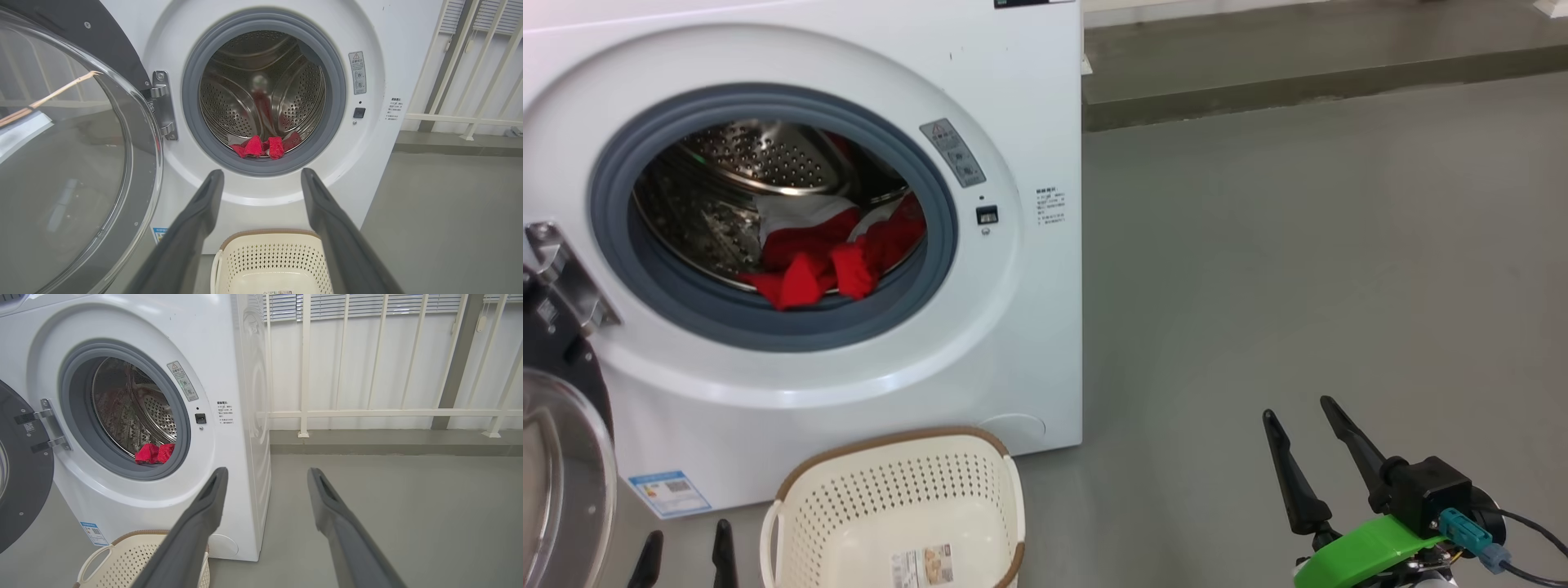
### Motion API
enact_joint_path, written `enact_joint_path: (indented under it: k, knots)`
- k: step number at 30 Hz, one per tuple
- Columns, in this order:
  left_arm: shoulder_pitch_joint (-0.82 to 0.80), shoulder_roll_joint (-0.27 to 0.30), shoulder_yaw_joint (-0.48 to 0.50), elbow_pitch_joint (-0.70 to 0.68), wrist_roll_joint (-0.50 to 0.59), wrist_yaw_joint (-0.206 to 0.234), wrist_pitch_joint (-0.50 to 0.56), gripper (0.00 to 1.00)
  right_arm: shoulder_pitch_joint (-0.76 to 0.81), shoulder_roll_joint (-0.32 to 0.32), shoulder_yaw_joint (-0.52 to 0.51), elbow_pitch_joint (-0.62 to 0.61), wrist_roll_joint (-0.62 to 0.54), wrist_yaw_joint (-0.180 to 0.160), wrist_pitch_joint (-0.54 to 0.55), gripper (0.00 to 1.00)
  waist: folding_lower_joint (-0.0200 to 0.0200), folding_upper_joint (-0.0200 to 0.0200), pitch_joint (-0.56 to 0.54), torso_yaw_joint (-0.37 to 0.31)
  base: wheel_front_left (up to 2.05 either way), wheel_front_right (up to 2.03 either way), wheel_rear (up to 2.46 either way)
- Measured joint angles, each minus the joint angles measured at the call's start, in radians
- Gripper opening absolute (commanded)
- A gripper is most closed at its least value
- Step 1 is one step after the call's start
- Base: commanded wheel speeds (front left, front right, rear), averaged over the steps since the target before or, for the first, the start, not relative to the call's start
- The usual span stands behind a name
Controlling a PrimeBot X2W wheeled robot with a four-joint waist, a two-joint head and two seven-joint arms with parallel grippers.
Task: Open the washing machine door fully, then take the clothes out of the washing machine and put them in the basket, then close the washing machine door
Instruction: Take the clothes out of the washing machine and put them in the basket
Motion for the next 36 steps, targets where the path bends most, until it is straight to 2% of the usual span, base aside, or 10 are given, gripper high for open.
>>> enact_joint_path:
  k: [13,36]
  knots:
    - [-0.005,-0.01,0.014,-0.019,-0.009,-0.002,0.0,1.0,0.0,0.0,0.002,0.001,0.0,0.0,0.0,1.0,0.0,0.0,0.013,0.003,1.38,-1.38,0.0]
    - [-0.023,-0.014,0.029,0.019,-0.009,-0.019,0.0,1.0,-0.001,0.0,0.004,0.003,-0.001,0.0,0.0,1.0,0.0,0.0,0.008,0.006,0.05,-0.05,0.0]
